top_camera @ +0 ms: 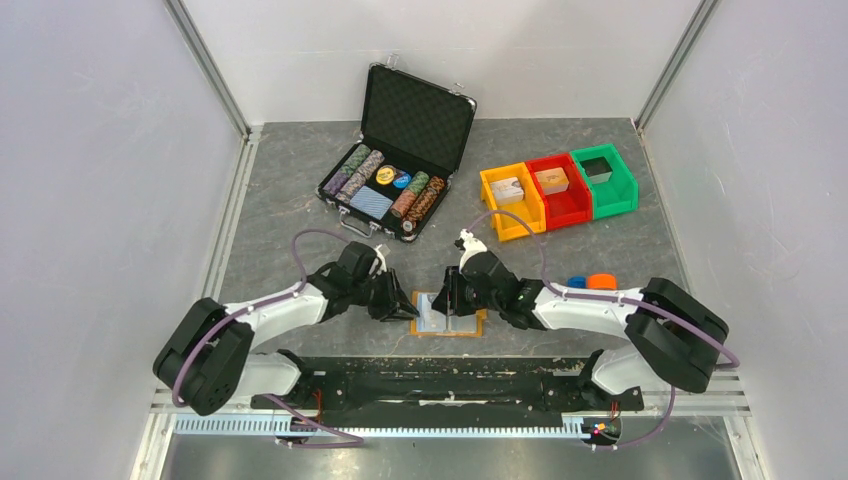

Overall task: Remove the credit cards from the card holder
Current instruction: Remove the credit card from the card holder.

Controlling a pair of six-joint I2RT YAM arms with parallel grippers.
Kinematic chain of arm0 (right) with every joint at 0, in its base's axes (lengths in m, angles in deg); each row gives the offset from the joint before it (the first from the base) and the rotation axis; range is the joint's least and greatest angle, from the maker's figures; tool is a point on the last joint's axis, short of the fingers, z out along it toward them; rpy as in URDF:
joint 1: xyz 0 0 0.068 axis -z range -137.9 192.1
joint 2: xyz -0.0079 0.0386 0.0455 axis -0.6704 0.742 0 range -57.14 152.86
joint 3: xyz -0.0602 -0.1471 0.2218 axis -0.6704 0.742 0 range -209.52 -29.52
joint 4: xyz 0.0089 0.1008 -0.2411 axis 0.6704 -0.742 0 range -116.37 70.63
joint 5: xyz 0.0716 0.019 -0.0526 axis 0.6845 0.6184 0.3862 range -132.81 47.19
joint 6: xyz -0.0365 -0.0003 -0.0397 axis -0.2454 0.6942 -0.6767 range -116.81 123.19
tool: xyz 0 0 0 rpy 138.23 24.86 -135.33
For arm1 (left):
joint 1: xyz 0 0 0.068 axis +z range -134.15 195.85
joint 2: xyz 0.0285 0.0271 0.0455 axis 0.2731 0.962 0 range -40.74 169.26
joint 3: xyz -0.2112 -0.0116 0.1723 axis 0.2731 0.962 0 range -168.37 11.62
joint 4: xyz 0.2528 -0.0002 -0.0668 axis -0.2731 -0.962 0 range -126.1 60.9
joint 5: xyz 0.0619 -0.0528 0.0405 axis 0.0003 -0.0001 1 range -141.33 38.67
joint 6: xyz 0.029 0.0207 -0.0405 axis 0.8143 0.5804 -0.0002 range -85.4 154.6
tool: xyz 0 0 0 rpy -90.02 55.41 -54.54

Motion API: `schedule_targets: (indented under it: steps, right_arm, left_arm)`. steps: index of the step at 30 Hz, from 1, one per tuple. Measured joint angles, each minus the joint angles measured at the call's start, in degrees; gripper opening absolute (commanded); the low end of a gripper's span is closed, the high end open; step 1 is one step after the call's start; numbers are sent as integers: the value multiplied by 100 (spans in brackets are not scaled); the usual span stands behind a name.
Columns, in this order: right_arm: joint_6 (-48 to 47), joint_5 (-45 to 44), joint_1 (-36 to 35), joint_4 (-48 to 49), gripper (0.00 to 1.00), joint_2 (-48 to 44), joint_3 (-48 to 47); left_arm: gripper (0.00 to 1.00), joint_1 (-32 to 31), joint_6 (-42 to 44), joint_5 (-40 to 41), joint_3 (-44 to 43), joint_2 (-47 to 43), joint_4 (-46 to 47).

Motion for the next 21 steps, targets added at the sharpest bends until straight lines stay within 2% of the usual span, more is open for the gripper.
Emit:
schedule_targets:
  steps: [8,21]
  right_arm:
    - [144,-221,-20,72,31,105,72]
    - [249,-396,-20,33,32,317,162]
  left_arm:
    - [17,52,11,197,-363,-31,-216]
    - [13,52,9,-153,-321,787,693]
